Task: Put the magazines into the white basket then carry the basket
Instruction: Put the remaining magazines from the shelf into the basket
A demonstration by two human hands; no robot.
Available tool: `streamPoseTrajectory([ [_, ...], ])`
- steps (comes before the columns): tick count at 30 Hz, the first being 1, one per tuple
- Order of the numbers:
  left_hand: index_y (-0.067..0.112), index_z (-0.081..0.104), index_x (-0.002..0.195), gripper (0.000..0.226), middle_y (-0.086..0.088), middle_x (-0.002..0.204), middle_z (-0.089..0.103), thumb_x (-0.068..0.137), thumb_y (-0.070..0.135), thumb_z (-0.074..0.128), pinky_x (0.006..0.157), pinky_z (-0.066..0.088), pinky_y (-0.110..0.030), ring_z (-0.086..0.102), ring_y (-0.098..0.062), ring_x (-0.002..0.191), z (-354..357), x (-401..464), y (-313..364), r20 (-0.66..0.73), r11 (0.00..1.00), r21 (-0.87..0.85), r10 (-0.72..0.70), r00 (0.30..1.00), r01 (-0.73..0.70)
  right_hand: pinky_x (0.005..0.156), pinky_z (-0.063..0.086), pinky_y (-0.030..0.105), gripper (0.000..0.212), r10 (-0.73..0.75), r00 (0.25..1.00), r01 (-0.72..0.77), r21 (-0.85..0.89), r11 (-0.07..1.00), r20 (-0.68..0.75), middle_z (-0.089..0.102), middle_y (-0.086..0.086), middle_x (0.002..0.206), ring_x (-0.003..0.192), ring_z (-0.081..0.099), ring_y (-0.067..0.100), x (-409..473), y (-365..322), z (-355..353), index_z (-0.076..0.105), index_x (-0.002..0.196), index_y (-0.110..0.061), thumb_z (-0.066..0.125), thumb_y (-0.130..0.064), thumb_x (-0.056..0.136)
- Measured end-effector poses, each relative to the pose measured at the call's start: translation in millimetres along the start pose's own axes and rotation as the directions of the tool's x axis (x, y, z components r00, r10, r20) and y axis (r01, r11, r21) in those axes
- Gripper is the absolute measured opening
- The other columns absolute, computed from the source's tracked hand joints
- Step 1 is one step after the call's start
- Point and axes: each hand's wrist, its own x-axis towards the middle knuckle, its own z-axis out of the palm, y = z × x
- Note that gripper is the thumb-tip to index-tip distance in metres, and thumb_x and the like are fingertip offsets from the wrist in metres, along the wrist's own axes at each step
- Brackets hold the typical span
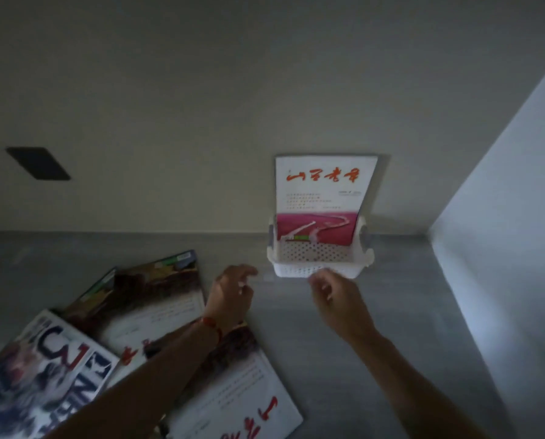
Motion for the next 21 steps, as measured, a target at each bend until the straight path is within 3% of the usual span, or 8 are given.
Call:
streamPoseTrajectory([
  [2, 0.01, 0.073, 0.1, 0.037, -0.014, 0.103, 0.071, 0.071, -0.007, 0.057, 0.087, 0.052, -0.028, 0.068, -0.029, 0.097, -8, -45, -26, 0.078, 0.996, 0.082, 0.032, 0.996, -0.039, 0.074, 0.053, 0.032, 0.009, 0.149, 0.943, -0.099, -0.176, 0.979, 0.298, 0.071, -0.002, 0.089, 0.085, 0.068, 0.019, -42, -4, 27, 0.064, 0.094, -0.021, 0.058, -0.027, 0.091],
  [4, 0.009, 0.072, 0.109, 0.039, -0.019, 0.115, 0.068, 0.074, 0.001, 0.058, 0.098, 0.05, -0.037, 0.063, -0.035, 0.11, -10, -81, -53, 0.218, 0.969, 0.216, 0.073, 0.973, -0.12, 0.082, 0.051, 0.032, 0.02, 0.309, 0.821, -0.094, -0.42, 0.903, 0.48, 0.067, 0.004, 0.107, 0.101, 0.065, 0.024, -79, -7, 52, 0.058, 0.105, -0.02, 0.051, -0.033, 0.093],
  [7, 0.025, 0.036, 0.149, 0.065, -0.012, 0.163, 0.017, 0.088, 0.031, 0.056, 0.121, 0.016, -0.052, 0.014, -0.037, 0.15, -10, -123, -89, 0.524, 0.81, 0.538, -0.102, 0.846, -0.236, 0.095, 0.048, 0.035, 0.041, 0.475, 0.749, -0.172, -0.556, 0.813, 0.462, 0.057, 0.005, 0.126, 0.118, 0.058, 0.024, -127, -14, 85, 0.048, 0.127, -0.019, 0.047, -0.045, 0.095],
  [10, 0.038, 0.006, 0.154, 0.085, 0.001, 0.164, -0.02, 0.088, 0.049, 0.059, 0.12, -0.004, -0.06, -0.02, -0.031, 0.15, -8, -141, -108, 0.6, 0.756, 0.603, -0.22, 0.769, -0.255, 0.094, 0.048, 0.033, 0.055, 0.5, 0.81, -0.222, -0.63, 0.745, 0.306, 0.055, 0.006, 0.129, 0.12, 0.056, 0.024, -162, -26, 109, 0.044, 0.136, -0.015, 0.049, -0.05, 0.094],
  [12, 0.037, 0.001, 0.155, 0.088, -0.001, 0.163, -0.023, 0.089, 0.05, 0.059, 0.12, -0.006, -0.06, -0.022, -0.033, 0.15, -7, -145, -108, 0.591, 0.739, 0.616, -0.201, 0.781, -0.275, 0.089, 0.051, 0.035, 0.055, 0.436, 0.876, -0.218, -0.638, 0.739, 0.205, 0.059, 0.01, 0.122, 0.113, 0.06, 0.027, -172, -29, 115, 0.053, 0.129, -0.009, 0.06, -0.046, 0.09],
  [15, 0.034, -0.002, 0.155, 0.09, -0.004, 0.164, -0.019, 0.09, 0.05, 0.058, 0.121, -0.003, -0.059, -0.018, -0.034, 0.15, -6, -149, -108, 0.558, 0.688, 0.656, -0.166, 0.813, -0.31, 0.1, 0.043, 0.029, 0.04, 0.505, 0.808, -0.301, -0.526, 0.795, 0.302, 0.056, 0.007, 0.129, 0.12, 0.055, 0.019, -170, -27, 105, 0.05, 0.132, -0.012, 0.051, -0.032, 0.098],
  [18, 0.032, -0.004, 0.155, 0.098, -0.007, 0.165, -0.014, 0.086, 0.053, 0.062, 0.122, 0.003, -0.057, -0.011, -0.033, 0.152, -11, -146, -104, 0.571, 0.721, 0.619, -0.14, 0.809, -0.312, 0.062, 0.049, 0.01, 0.005, 0.496, 0.791, -0.407, -0.298, 0.863, 0.358, 0.065, -0.006, 0.093, 0.072, 0.062, -0.004, -161, -32, 88, 0.06, 0.093, -0.023, 0.057, -0.02, 0.096],
  [21, 0.028, -0.003, 0.155, 0.108, -0.011, 0.165, -0.01, 0.079, 0.057, 0.068, 0.122, 0.019, -0.054, -0.003, -0.032, 0.153, -22, -130, -88, 0.517, 0.791, 0.478, 0.099, 0.85, -0.382, 0.059, 0.049, 0.017, 0.008, 0.422, 0.838, -0.401, -0.134, 0.906, 0.345, 0.066, -0.006, 0.095, 0.078, 0.068, 0.007, -154, -42, 69, 0.052, 0.107, -0.02, 0.053, -0.023, 0.1],
])
